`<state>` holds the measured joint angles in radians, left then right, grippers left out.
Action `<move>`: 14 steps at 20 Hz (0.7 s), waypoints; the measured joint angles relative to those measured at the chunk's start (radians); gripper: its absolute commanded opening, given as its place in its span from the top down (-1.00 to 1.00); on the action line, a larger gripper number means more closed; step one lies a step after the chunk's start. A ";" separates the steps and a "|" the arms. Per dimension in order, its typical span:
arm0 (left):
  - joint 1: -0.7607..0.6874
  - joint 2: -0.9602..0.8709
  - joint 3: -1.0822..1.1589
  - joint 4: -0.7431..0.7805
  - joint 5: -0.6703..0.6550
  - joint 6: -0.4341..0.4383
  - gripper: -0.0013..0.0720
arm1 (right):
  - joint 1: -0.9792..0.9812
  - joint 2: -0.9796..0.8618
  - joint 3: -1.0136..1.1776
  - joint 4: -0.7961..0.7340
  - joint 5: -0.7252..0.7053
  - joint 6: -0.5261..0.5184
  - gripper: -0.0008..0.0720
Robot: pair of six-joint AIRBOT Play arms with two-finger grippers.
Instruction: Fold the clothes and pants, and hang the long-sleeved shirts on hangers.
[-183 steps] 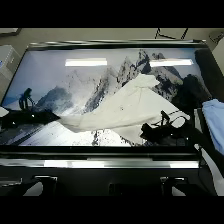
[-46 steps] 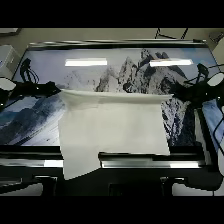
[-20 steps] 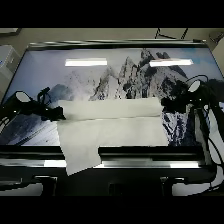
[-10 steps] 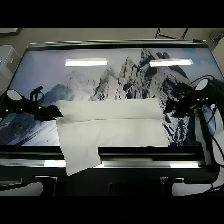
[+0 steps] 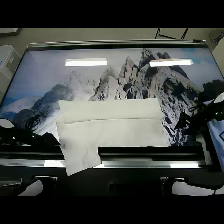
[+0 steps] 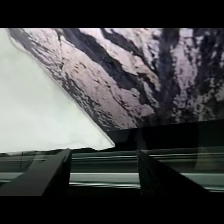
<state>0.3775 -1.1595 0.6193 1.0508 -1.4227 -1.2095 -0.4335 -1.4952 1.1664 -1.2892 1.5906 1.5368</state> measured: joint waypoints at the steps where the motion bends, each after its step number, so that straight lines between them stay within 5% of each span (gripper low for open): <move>1: -0.001 0.017 -0.057 -0.021 0.013 0.012 -0.42 | -0.003 0.003 -0.019 0.004 0.002 -0.003 -0.39; 6: -0.061 0.046 -0.174 -0.066 0.069 0.027 -0.36 | -0.009 0.012 -0.060 0.020 0.003 -0.011 -0.39; 11: -0.172 0.051 -0.198 -0.085 0.132 -0.056 -0.21 | -0.009 0.013 -0.068 0.024 -0.004 -0.028 -0.39; 14: -0.238 0.050 -0.203 -0.077 0.188 -0.117 0.92 | -0.009 0.013 -0.074 0.023 -0.014 -0.034 -0.46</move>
<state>0.1390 -1.1095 0.4168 0.9741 -1.2350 -1.3266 -0.4423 -1.4822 1.0924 -1.2667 1.5768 1.5032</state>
